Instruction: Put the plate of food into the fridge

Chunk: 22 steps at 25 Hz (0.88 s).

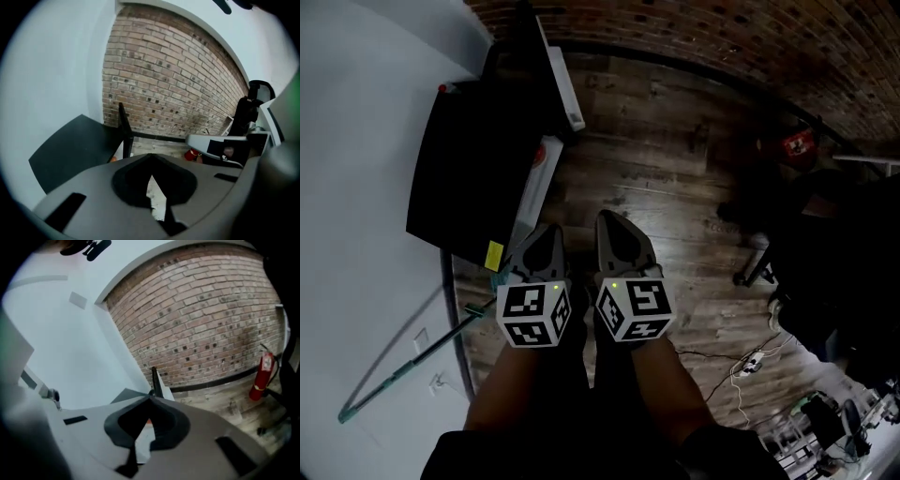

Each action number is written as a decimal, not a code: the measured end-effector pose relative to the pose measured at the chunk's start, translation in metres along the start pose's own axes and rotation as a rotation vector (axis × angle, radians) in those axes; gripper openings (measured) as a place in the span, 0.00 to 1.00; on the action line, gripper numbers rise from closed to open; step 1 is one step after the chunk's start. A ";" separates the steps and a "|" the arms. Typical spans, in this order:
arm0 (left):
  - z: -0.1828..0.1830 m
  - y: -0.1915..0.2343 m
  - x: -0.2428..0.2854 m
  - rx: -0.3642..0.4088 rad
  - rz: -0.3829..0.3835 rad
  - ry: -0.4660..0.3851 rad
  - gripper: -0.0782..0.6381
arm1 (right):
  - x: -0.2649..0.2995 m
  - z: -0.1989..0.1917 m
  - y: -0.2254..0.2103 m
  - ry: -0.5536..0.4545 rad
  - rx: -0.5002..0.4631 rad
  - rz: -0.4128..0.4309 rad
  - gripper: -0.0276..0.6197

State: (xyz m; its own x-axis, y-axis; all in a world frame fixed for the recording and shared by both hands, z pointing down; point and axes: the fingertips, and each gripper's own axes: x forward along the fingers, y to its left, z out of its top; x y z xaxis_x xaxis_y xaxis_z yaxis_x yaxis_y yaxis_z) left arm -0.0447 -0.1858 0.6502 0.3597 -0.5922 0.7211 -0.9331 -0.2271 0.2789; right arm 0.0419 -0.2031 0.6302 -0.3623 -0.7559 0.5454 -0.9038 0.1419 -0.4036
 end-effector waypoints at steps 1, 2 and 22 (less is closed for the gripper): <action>0.021 -0.010 -0.011 0.019 -0.008 -0.024 0.10 | -0.012 0.026 0.005 -0.039 -0.006 -0.008 0.06; 0.043 -0.021 -0.022 0.038 -0.018 -0.050 0.10 | -0.024 0.053 0.010 -0.080 -0.019 -0.013 0.06; 0.341 -0.128 -0.266 0.233 -0.073 -0.538 0.10 | -0.223 0.375 0.145 -0.521 -0.199 0.031 0.06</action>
State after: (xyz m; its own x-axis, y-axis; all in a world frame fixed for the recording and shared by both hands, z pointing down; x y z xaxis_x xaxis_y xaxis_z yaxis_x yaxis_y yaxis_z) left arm -0.0219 -0.2629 0.2066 0.4286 -0.8636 0.2656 -0.9035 -0.4099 0.1249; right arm 0.0770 -0.2533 0.1743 -0.2746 -0.9582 0.0803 -0.9384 0.2488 -0.2399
